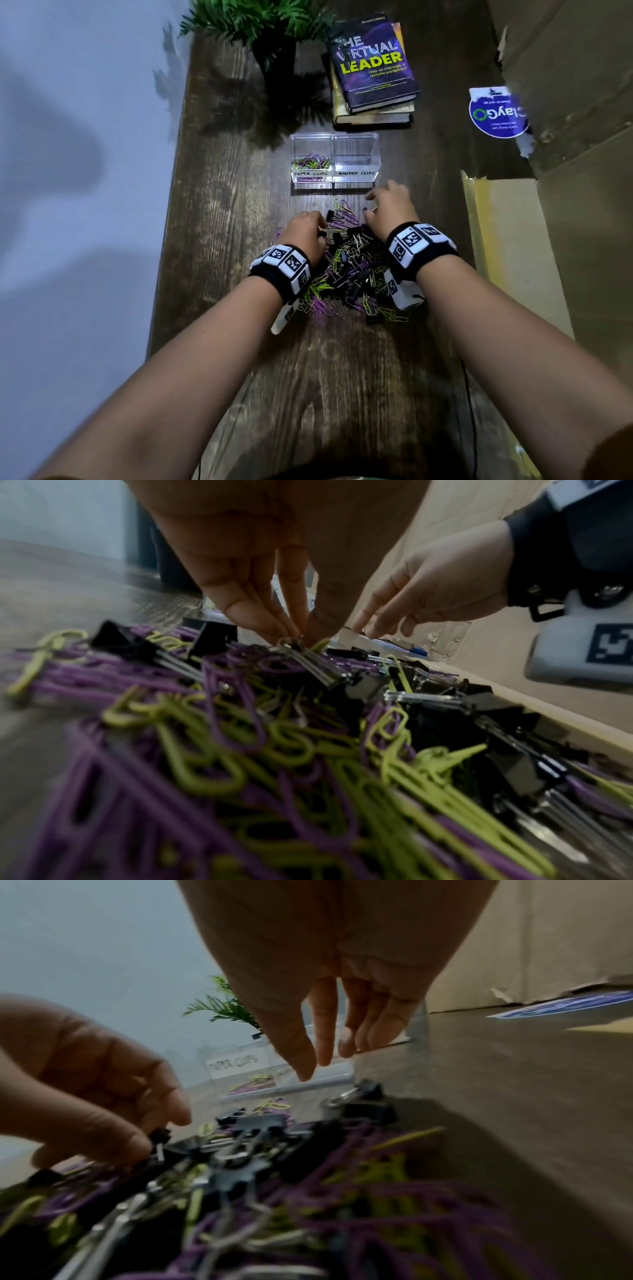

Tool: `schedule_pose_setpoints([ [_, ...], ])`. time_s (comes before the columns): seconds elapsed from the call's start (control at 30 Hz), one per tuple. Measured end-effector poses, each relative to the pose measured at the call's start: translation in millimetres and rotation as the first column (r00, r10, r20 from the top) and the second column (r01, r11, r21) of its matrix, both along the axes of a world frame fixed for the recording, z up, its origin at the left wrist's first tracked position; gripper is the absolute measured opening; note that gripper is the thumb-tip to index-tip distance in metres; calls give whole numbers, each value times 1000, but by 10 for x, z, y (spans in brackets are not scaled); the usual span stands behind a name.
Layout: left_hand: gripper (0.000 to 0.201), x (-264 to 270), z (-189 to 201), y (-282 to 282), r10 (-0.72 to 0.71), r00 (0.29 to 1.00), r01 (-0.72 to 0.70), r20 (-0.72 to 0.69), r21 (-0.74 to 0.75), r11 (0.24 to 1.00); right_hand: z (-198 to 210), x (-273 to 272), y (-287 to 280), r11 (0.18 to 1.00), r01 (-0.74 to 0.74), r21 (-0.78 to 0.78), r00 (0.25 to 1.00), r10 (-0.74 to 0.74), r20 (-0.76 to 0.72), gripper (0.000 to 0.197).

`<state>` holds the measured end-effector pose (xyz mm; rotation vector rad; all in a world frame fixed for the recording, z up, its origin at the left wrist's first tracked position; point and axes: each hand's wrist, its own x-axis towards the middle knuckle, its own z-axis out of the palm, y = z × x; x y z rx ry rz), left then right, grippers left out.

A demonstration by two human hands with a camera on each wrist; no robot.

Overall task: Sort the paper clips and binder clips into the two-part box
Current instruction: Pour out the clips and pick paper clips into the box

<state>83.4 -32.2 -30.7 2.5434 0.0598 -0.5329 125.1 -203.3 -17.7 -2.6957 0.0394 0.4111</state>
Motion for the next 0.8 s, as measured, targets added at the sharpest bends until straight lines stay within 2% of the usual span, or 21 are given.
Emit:
schedule_pose_setpoints([
  [0.1, 21, -27, 36, 73, 19, 1000, -19, 3, 21, 1000, -97, 54, 244, 994, -109, 5, 993, 109, -49, 35],
  [0.17, 20, -68, 55, 127, -17, 1000, 17, 2, 50, 999, -140, 97, 336, 993, -117, -18, 990, 115, -87, 35],
  [0.23, 18, -117, 64, 177, -43, 999, 43, -2, 64, 997, -159, 135, 359, 998, -65, 1, 993, 65, -101, 26],
  [0.37, 11, -206, 70, 242, -41, 999, 41, 8, 34, 999, -160, 167, 322, 1000, -20, 9, 974, 21, -227, 12],
  [0.43, 10, -254, 77, 241, -64, 998, 65, -25, 23, 998, -170, 138, 300, 999, -21, 31, 976, 27, -216, 5],
  [0.53, 10, -273, 73, 215, -75, 997, 76, -27, 29, 997, -170, 47, 225, 995, 14, 97, 982, 5, -187, 8],
  [0.67, 16, -119, 23, 135, 89, 995, -91, 54, 38, 995, -72, -26, 49, 977, 84, 194, 985, -53, -162, 13],
  [0.8, 34, 19, -69, -26, 107, 994, -109, 36, 87, 990, -5, -64, -118, 904, 234, 358, 968, -183, -172, 15],
])
